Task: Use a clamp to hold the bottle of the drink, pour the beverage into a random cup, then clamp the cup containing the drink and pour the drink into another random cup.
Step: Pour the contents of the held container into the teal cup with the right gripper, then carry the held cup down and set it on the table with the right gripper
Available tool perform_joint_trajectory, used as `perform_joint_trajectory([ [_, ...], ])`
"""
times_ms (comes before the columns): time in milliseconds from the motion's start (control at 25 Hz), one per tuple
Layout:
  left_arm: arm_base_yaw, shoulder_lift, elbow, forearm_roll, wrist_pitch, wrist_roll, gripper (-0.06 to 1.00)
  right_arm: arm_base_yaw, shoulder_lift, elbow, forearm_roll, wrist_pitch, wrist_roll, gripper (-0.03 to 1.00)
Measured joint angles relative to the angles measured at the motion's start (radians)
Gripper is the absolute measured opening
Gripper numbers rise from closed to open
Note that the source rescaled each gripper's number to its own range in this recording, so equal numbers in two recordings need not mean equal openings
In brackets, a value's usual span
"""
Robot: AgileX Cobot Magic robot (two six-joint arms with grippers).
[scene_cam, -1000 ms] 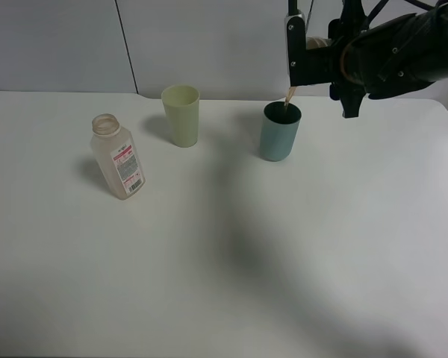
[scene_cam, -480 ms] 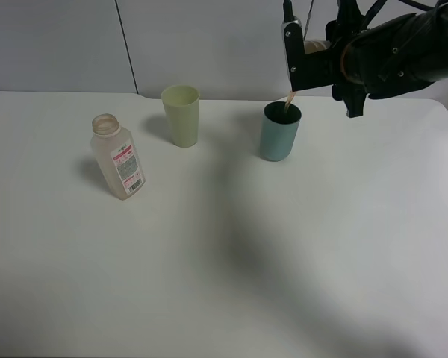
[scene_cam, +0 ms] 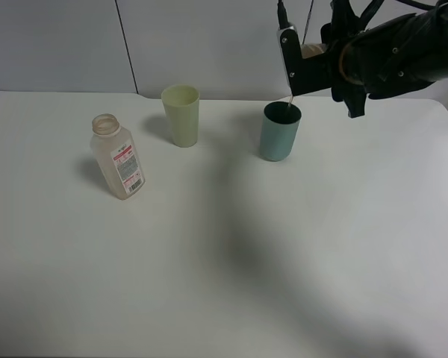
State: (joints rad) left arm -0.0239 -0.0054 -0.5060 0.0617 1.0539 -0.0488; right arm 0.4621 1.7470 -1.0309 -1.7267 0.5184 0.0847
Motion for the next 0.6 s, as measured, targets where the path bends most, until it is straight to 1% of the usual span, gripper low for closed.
perform_joint_trajectory([
  [160,0.0,0.0,0.0,0.0,0.0,0.0,1.0,0.0,0.0,0.0,-0.001,-0.002,-0.066,0.01],
  [280,0.0,0.0,0.0,0.0,0.0,0.0,1.0,0.0,0.0,0.0,-0.001,-0.002,-0.056,0.01],
  [360,0.0,0.0,0.0,0.0,0.0,0.0,1.0,0.0,0.0,0.0,-0.001,-0.002,-0.002,0.01],
  [400,0.0,0.0,0.0,0.0,0.0,0.0,1.0,0.0,0.0,0.0,-0.001,-0.002,-0.002,0.01],
  [480,0.0,0.0,0.0,0.0,0.0,0.0,1.0,0.0,0.0,0.0,-0.005,-0.002,0.098,0.01],
  [600,0.0,0.0,0.0,0.0,0.0,0.0,1.0,0.0,0.0,0.0,-0.008,-0.003,0.339,0.01],
])
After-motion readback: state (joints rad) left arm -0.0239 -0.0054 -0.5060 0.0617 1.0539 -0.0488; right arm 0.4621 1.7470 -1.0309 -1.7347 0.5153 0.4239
